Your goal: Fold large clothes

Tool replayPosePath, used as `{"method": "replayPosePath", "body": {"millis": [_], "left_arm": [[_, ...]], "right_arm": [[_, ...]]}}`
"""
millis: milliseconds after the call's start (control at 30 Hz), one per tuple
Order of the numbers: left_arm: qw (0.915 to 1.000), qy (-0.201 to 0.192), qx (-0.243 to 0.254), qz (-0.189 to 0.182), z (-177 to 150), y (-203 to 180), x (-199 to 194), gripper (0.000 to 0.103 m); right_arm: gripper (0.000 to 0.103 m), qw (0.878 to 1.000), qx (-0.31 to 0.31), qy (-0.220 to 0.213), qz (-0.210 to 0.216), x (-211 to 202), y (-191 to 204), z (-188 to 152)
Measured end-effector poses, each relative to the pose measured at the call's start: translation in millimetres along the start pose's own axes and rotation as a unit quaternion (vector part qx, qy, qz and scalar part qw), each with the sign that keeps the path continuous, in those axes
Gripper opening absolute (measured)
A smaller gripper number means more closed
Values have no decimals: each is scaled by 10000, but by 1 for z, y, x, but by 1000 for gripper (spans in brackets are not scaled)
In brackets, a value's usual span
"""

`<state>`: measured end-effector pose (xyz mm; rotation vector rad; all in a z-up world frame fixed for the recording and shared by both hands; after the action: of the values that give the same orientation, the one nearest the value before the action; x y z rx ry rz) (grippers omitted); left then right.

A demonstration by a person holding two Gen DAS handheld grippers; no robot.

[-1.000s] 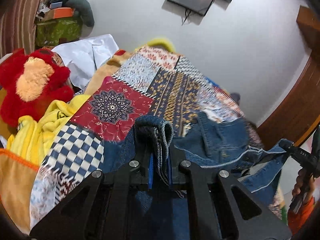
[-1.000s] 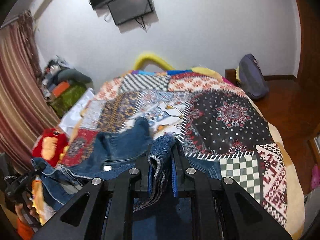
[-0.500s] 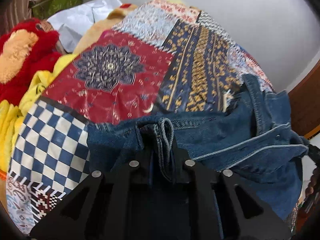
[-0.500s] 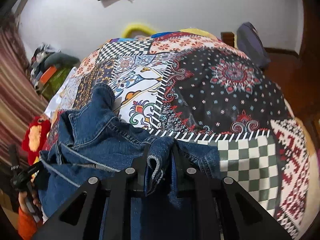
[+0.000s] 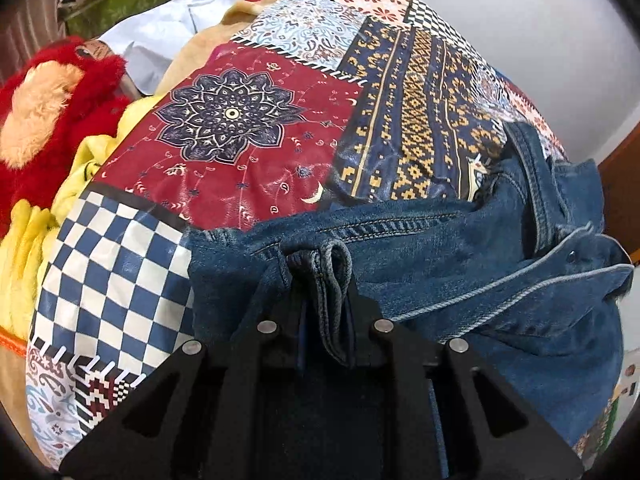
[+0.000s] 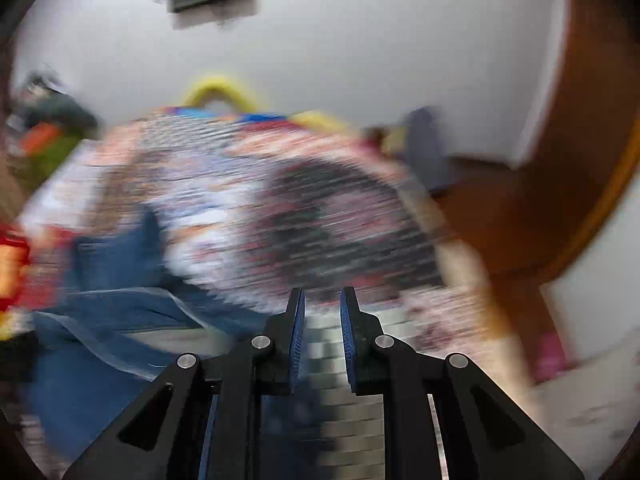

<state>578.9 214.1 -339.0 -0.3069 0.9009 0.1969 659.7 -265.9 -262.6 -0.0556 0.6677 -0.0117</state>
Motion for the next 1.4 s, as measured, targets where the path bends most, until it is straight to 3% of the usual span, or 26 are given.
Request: {"method": "replayPosePath", "body": {"millis": [100, 200, 267, 333, 433, 533, 700, 833, 900, 1000, 1133, 1200, 1333, 1400], "left_arm": [[10000, 2, 61, 9, 3, -2, -14, 21], [9998, -143, 123, -107, 13, -5, -41, 26], [9993, -263, 236, -96, 18, -6, -58, 35], [9974, -519, 493, 95, 25, -4, -78, 55], [9922, -861, 853, 299, 30, -4, -105, 76], [9887, -837, 1210, 283, 22, -10, -111, 86], [9849, -243, 1713, 53, -17, -26, -84, 89], [9788, 116, 2021, 299, -34, -29, -43, 89], [9802, 274, 1909, 441, -32, -23, -18, 89], [9839, 256, 1682, 549, -15, -14, 2, 91], [9850, -56, 1497, 859, 16, 0, 10, 103], [9863, -30, 1439, 804, 22, 4, 13, 103], [9839, -52, 1528, 922, 28, 7, 14, 103], [9853, -29, 1476, 856, 30, 9, 12, 103]], "right_arm": [[13, 9974, 289, 529, 384, -3, -23, -11], [13, 9972, 148, 529, 510, -18, -32, -20], [13, 9965, 54, 525, 652, -27, -28, -27], [13, 9943, 25, 582, 890, -34, -16, -38], [13, 9903, -105, 650, 1224, -40, 11, -48], [13, 9860, -310, 675, 1492, -42, 43, -55], [13, 9776, -543, 781, 1877, -37, 96, -67], [13, 9703, -625, 899, 2156, -26, 137, -75], [13, 9676, -659, 965, 2238, -17, 154, -77], [13, 9655, -781, 1056, 2248, 4, 176, -78], [13, 9689, -942, 924, 2095, 31, 183, -70], [13, 9724, -1030, 811, 1930, 42, 177, -61], [13, 9661, -599, 1027, 2290, 51, 170, -57], [13, 9707, -708, 971, 2083, 51, 166, -57]]}}
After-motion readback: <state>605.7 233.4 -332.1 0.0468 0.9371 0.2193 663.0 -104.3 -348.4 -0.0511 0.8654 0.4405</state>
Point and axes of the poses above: each gripper's, at about its wrist camera, not at the fingertips, and x roughly the way its jaws point, y to its left, z to its top, the point moved 10 cm from there along x, roughly the way its jaws point, and after that the axes turned 8 degrees about -y, right-handed, at the moved point
